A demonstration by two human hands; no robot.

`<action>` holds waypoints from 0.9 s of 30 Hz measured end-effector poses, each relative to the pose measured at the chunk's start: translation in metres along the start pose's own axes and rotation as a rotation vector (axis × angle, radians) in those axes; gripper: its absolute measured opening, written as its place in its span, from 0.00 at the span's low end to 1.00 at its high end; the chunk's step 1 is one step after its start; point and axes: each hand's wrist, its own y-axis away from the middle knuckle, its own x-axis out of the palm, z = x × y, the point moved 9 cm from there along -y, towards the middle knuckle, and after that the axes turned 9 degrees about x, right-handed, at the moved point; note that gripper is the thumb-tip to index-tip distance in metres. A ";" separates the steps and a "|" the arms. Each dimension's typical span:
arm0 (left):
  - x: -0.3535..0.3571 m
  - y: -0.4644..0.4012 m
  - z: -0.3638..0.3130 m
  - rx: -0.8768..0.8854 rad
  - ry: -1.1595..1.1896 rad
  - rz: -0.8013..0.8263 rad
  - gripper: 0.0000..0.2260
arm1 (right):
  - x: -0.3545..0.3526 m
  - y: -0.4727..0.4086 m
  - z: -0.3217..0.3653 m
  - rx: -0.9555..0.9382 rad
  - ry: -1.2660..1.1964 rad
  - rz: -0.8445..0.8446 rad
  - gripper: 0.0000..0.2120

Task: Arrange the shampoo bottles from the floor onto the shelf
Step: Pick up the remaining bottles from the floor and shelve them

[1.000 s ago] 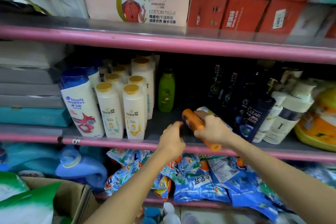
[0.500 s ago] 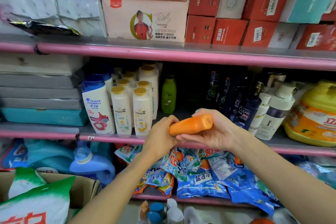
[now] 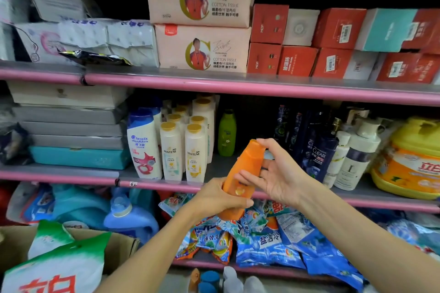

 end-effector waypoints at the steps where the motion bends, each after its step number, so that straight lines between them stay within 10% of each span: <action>1: -0.001 0.000 0.001 -0.005 -0.004 -0.004 0.17 | 0.000 -0.001 0.000 -0.004 0.004 -0.007 0.30; 8: -0.004 -0.007 -0.001 0.000 0.101 -0.013 0.16 | 0.006 -0.008 0.009 -0.145 0.180 0.044 0.30; 12: -0.009 -0.021 -0.002 0.031 0.102 -0.070 0.17 | -0.008 -0.018 0.029 -0.454 0.725 -0.270 0.26; 21: -0.027 -0.054 0.025 0.018 0.062 -0.400 0.16 | -0.004 -0.067 0.063 -0.727 1.138 -0.491 0.18; 27: -0.035 -0.081 0.041 -0.033 -0.032 -0.473 0.20 | -0.015 -0.128 0.073 -0.687 1.082 -0.527 0.23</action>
